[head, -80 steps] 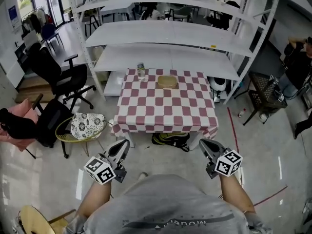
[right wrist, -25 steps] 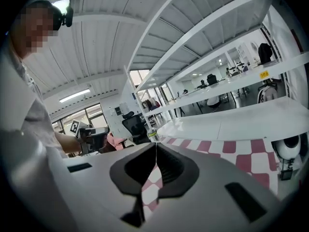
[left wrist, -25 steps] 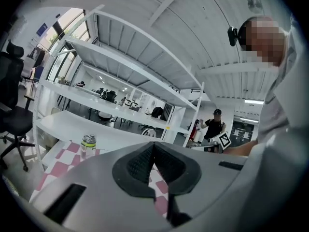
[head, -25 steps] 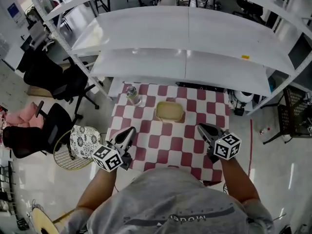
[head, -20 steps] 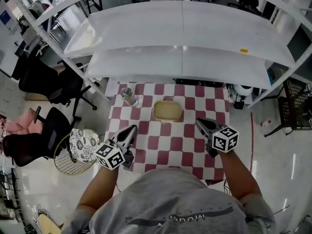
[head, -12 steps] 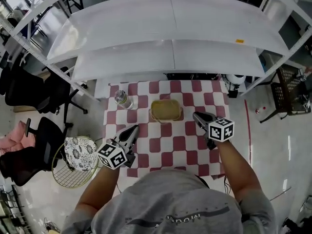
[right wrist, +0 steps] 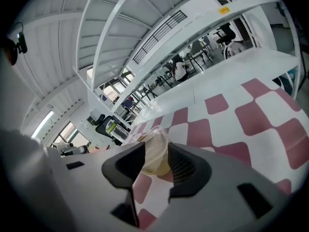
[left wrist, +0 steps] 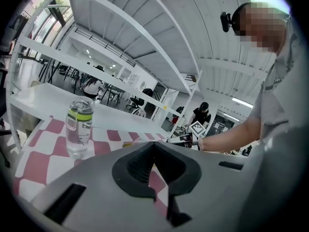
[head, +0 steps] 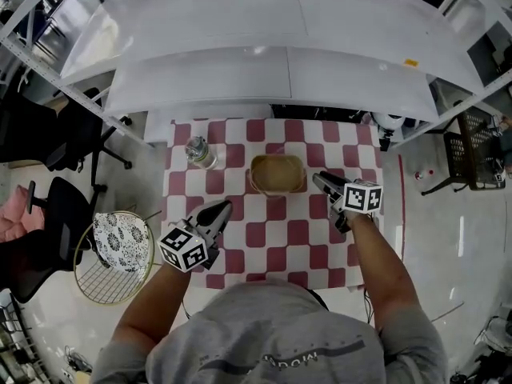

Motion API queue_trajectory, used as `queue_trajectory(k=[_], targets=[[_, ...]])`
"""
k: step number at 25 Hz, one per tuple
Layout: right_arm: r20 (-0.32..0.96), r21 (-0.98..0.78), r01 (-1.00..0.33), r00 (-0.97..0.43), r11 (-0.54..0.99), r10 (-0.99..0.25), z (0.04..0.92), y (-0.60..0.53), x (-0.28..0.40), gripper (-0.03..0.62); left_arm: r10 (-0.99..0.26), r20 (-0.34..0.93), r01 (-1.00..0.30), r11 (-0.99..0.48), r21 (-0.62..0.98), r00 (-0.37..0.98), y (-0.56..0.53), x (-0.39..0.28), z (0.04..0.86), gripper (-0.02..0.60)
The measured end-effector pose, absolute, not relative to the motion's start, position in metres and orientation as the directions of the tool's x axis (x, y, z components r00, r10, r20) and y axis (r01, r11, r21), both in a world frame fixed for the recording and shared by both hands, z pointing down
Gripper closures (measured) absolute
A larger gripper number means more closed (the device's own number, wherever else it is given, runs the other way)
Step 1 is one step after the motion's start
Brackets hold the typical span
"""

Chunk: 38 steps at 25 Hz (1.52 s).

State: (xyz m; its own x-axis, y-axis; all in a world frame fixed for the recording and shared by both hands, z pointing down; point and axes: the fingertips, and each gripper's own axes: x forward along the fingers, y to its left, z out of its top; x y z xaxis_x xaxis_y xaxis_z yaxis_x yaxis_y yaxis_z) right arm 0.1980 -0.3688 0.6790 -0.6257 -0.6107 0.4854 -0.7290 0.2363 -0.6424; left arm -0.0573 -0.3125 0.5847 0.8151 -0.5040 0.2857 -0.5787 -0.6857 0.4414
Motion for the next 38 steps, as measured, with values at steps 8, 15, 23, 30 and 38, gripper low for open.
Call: queue_trajectory(k=[8,15,23,30,38], targets=[[0.429,-0.780,-0.614,-0.668,0.123,-0.609,0.710,-0.387,0.192,0.405,-0.506,0.304,-0.589,-0.663,0.461,0.807,-0.315,-0.059,0.604,0.581],[0.393,-0.846,-0.529,-0.702,0.065,-0.594,0.726,-0.393,0.182,0.393,-0.497,0.312,-0.586,-0.657,0.475,0.810,-0.312,-0.057,0.609,0.581],[0.344,-0.885,-0.462,-0.726,0.051,-0.595,0.730,-0.395,0.176,0.398,-0.502,0.321,-0.595,-0.645,0.480,0.803,-0.312,-0.059,0.615,0.581],[0.349,-0.879,-0.473,-0.721,0.058,-0.598,0.729,-0.398,0.175,0.445,-0.500,0.326,-0.596,-0.642,0.482,0.802,-0.310,-0.060,0.616,0.581],[0.332,-0.877,-0.474,-0.711,0.074,-0.619,0.719,-0.401,0.174,0.528,-0.507,0.324,-0.600,-0.637,0.484,0.799,-0.309,-0.064,0.615,0.581]])
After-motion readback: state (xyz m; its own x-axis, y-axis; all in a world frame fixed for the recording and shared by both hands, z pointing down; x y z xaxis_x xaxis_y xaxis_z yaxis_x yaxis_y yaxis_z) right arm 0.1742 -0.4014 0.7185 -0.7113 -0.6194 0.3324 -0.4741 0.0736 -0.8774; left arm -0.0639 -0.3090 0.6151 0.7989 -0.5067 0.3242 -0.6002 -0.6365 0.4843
